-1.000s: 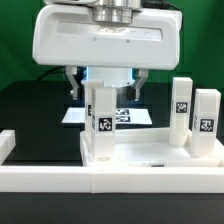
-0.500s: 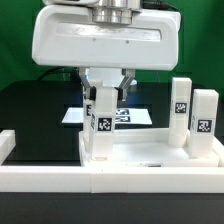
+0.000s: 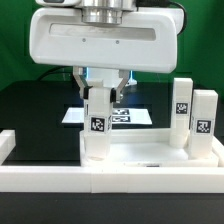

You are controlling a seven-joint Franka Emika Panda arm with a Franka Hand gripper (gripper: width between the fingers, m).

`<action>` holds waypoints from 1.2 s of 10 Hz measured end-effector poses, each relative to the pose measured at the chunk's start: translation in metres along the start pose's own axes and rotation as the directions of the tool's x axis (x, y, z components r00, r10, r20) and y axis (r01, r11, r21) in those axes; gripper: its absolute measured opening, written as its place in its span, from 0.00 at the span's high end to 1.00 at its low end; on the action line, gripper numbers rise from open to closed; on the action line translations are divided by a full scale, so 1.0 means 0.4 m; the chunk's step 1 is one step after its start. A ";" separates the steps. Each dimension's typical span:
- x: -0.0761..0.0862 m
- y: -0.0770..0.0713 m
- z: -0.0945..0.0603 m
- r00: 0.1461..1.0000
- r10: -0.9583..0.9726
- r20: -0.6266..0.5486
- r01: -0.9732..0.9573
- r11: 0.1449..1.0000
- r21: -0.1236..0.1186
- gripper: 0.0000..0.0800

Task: Assemble desk

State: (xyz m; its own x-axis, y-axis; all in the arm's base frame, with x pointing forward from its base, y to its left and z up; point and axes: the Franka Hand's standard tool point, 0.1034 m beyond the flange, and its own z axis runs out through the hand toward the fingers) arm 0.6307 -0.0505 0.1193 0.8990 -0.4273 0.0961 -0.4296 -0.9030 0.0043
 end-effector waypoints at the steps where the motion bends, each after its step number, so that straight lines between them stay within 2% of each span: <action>1: 0.001 -0.001 0.001 0.994 0.111 -0.001 -0.111 0.994 0.005 0.64; 3: 0.001 0.001 0.002 0.938 0.348 0.010 -0.348 0.937 0.014 0.64; 4: -0.004 -0.003 0.001 0.924 0.383 0.018 -0.382 0.924 -0.026 0.64; 5: 0.001 -0.010 0.002 0.890 0.456 0.017 -0.456 0.890 -0.015 0.64; 7: 0.001 -0.009 0.002 0.815 0.580 0.017 -0.580 0.815 -0.015 0.64; 8: 0.001 -0.009 0.002 0.753 0.658 0.017 -0.658 0.753 -0.016 0.64; 9: -0.001 -0.007 0.004 0.668 0.744 0.025 -0.744 0.668 -0.006 0.64; 12: -0.004 -0.010 0.005 0.392 0.919 0.036 -0.920 0.392 -0.008 0.64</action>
Offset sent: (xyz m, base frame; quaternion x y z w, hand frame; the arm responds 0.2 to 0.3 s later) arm -0.0004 -0.0124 0.0026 -0.1472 -0.0130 0.1155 0.9823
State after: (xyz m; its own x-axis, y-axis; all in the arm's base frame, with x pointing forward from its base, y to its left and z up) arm 0.6312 -0.0461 0.1171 -0.0397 -0.9992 0.0057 -0.9961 0.0391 -0.0788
